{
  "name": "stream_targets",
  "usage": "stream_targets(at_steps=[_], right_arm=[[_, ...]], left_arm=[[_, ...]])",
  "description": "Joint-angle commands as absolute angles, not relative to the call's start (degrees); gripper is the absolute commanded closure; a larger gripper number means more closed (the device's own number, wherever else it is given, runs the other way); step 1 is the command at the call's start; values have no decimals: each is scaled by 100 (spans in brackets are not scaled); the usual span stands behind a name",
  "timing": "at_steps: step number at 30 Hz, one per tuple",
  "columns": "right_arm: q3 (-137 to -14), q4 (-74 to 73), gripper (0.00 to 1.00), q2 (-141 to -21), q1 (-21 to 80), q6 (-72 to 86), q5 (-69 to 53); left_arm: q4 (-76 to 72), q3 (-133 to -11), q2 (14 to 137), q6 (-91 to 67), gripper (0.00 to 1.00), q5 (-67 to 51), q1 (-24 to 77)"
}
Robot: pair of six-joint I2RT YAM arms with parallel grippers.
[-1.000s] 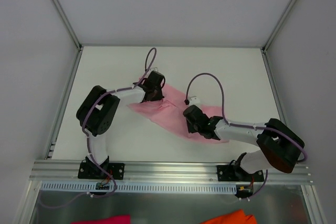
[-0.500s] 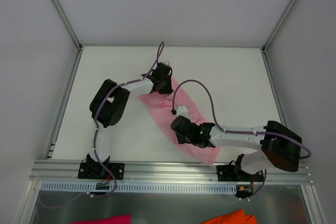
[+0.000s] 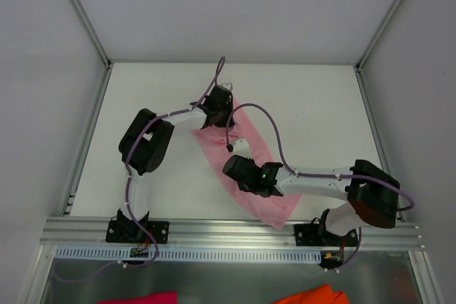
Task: Fold and stack the t-shirts
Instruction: Rotate the tshirt 90 degrees
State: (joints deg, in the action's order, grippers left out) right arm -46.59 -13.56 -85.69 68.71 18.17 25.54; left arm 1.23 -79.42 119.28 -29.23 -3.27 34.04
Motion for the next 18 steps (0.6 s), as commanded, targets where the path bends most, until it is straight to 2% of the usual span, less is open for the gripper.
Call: stream_targets(at_steps=[1,4,7,11,18], right_arm=[[-5114,-1949,99,-8192,6794,1556,3804],[-5562,-2703,99,-7789,6750,1547,4690],[-5450,-2944,99,-7332,6715,1512,4991],[-4994,-2865,99,-6944,6636,1599,4948],[-4334,-2602,99,-7022,6636,2197,5054]], left_arm=[[-211,-7892,11154,-2549,100,-36,3384],[252,-8103,10908,-2409,100,456,3384],[133,-7727,10364,-2373,100,580,3392],[131,-6944,9432,-2452,100,817,3410],[519,-6074,9009,-3040,100,1213,3560]])
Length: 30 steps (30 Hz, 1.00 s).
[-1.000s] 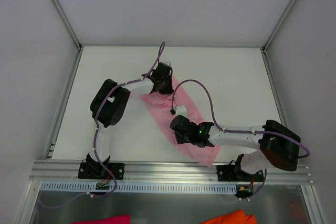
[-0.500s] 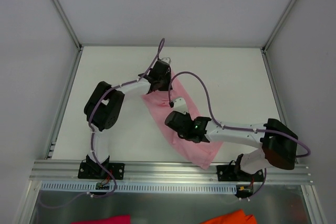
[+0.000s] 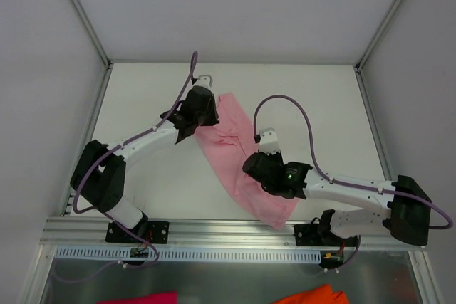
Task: Fold and stack the t-shirts
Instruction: Rotate the tshirt 90 degrees
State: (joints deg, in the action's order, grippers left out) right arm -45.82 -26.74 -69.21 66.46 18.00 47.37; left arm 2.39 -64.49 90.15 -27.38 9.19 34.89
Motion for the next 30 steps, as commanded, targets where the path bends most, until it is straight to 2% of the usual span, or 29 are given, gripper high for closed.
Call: stream_targets(at_steps=[1,7,14,23,30], right_arm=[[-4263,-2532,99,-7083,6636,2258,5080],[-4192,-2487,99,-7742,6601,2434,5291],[-4280,-2593,99,-8375,6601,2628,5160],[-4114,-2391,99,-8701,6601,2883,4194],[-3955,-2233,99,-8578,6881,2918,3903]], left_arm=[[484,-5873,9017,-3085,100,1195,3577],[18,-5222,9070,-3261,100,1125,3770],[18,-5150,9456,-3234,100,1292,3806],[298,-5782,10186,-3164,100,1310,3745],[360,-6475,10976,-3076,100,678,3306]])
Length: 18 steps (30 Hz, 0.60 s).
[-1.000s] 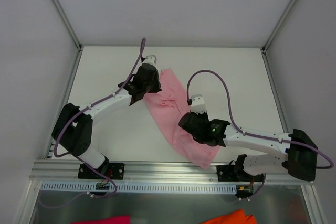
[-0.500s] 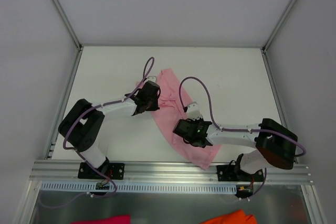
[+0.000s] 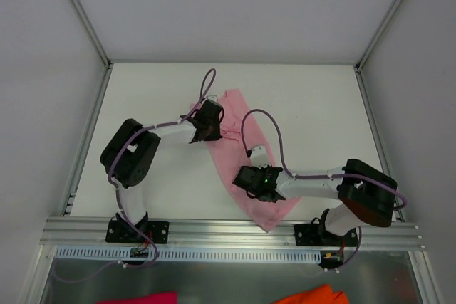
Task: Fold and stack the t-shirts
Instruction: Rotate the tshirt 90 degrees
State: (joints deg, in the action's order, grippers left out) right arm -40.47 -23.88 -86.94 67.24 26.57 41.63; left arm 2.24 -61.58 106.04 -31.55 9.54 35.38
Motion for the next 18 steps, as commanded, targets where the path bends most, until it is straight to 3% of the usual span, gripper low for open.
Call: stream_targets(at_steps=[1,13,18], right_arm=[[-3929,-2145,99,-8482,6934,2909,3850],[-3217,-897,99,-7594,7049,2522,2584],[-3629,-1747,99,-7866,7207,2890,3303]], left_arm=[[430,-6617,11073,-3015,100,642,3252],[1195,-8761,12445,-2672,100,18,2813],[1432,-9211,12665,-2619,100,18,2786]])
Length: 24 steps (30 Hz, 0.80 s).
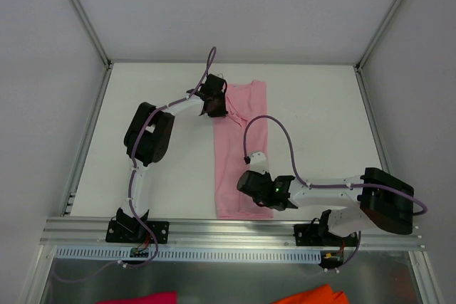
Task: Fold and stack the t-shirts
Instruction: Rotate the tshirt 90 degrees
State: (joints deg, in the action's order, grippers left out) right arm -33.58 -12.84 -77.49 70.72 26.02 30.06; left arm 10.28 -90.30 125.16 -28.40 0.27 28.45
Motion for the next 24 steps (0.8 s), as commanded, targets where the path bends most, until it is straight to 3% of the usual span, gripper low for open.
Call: stream_targets(at_steps=[1,11,24], right_arm=[[-3821,-2088,99,-7997,7294,2952,3583],[-4113,-2469,99,-7770,7497,3014,4297],[-4166,-2742,99,-7708,7646,3217,4561]], left_arm=[[1520,-9185,12639,-2671,100,18,2777],[687,-7789,10990,-2505,100,-299,2804],[704,-6769,9502,-2426,100,-334,3137]])
